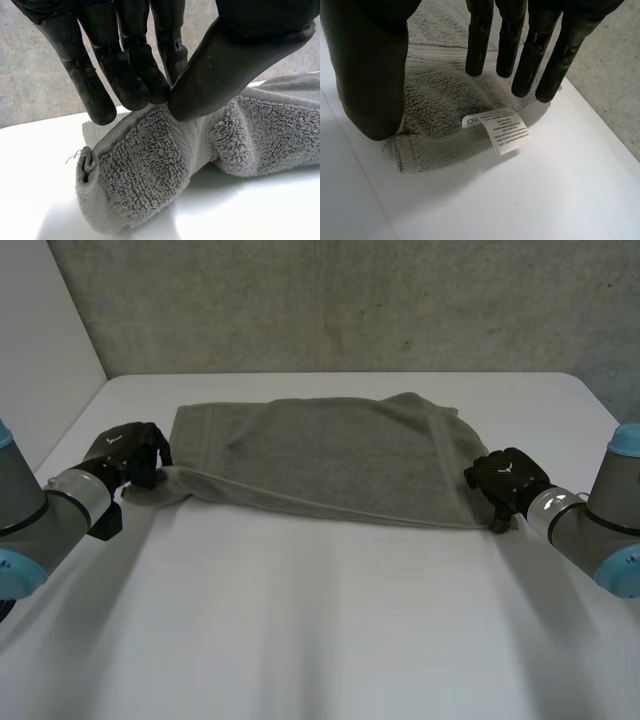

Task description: Fold the towel.

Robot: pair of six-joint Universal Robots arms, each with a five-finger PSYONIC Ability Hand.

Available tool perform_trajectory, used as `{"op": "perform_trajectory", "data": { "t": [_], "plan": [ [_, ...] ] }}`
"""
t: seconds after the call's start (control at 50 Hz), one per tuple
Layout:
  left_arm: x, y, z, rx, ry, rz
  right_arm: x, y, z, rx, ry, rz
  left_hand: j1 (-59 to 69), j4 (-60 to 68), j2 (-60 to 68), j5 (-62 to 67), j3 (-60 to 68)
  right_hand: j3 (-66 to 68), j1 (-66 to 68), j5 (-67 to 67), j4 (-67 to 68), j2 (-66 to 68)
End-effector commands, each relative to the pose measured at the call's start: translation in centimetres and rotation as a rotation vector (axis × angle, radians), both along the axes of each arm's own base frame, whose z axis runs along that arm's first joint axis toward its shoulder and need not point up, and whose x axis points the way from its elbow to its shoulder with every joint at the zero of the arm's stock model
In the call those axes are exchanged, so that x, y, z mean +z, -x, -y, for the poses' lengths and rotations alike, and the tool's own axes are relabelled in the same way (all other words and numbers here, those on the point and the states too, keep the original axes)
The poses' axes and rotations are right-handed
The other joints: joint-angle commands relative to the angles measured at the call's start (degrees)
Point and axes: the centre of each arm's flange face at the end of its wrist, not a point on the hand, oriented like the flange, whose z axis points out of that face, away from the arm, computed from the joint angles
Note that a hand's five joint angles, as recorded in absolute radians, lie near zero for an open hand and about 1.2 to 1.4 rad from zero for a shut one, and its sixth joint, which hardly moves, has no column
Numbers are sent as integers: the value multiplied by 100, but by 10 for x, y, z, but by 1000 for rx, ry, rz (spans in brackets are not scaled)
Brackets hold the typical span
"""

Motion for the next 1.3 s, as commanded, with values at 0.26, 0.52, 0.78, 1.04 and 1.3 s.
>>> {"op": "perform_trajectory", "data": {
  "t": [0.26,0.52,0.78,1.04,1.3],
  "plan": [
    [0,-1,0,1,-4,0,0,0,-1,3,-15,4,802,189,302,510,264,4789,4776,4820,4795,4822],
    [6,1,-5,-4,-4,-3,48,6,5,-66,-16,183,802,189,302,510,264,4789,4776,4820,4795,4822],
    [77,2,-47,-25,37,-9,160,45,-22,-94,85,234,802,189,302,510,264,4789,4776,4820,4795,4822],
    [126,-4,-106,-37,158,-15,208,80,-63,-70,106,258,802,189,302,510,264,4789,4776,4820,4795,4822],
    [93,6,-59,-94,118,-12,179,81,-24,-33,86,240,802,189,302,510,264,4789,4776,4820,4795,4822]
  ]
}}
